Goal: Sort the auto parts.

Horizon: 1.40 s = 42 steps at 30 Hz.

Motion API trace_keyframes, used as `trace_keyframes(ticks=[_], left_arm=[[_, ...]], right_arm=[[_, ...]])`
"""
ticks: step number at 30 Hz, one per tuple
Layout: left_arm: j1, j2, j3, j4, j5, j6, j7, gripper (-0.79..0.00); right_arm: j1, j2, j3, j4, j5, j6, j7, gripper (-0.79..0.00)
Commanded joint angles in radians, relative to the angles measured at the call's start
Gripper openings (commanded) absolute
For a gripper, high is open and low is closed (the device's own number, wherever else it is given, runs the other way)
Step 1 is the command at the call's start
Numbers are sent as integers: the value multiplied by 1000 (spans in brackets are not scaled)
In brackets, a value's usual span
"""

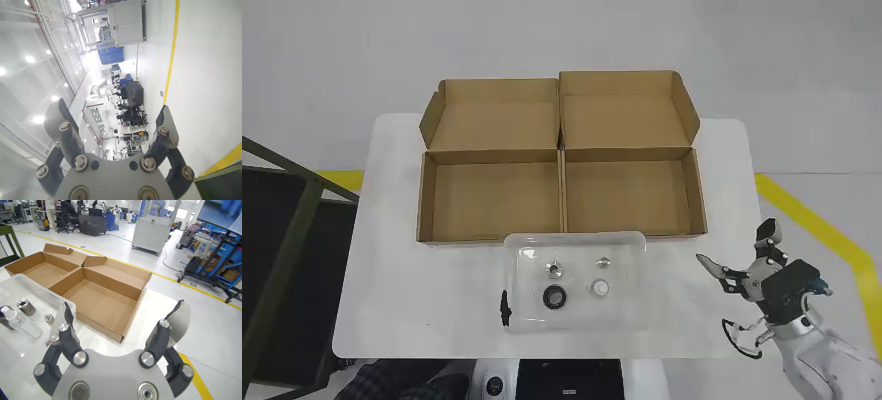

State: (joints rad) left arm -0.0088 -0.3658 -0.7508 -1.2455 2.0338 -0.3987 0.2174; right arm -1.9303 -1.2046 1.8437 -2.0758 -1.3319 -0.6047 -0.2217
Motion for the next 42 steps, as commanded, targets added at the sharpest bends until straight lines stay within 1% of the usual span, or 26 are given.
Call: trace_keyframes(ticks=[1, 3, 8, 18, 22, 28, 42], left_arm=[[0, 0, 0, 0, 0, 0, 0, 0], [0, 0, 0, 0, 0, 0, 0, 0], [0, 0, 0, 0, 0, 0, 0, 0], [0, 0, 0, 0, 0, 0, 0, 0], [0, 0, 0, 0, 0, 0, 0, 0], [0, 0, 0, 0, 0, 0, 0, 0], [0, 0, 0, 0, 0, 0, 0, 0]], right_arm=[[19, 5, -23, -7, 2, -70, 45, 0], [31, 7, -49, -11, 13, -109, 73, 0], [60, 15, -130, -48, -34, -191, 162, 0], [116, 24, -312, -89, -165, -257, 271, 0], [140, 26, -370, -76, -206, -262, 306, 0], [172, 29, -426, -54, -216, -261, 351, 0], [237, 38, -479, -9, -204, -221, 475, -3]])
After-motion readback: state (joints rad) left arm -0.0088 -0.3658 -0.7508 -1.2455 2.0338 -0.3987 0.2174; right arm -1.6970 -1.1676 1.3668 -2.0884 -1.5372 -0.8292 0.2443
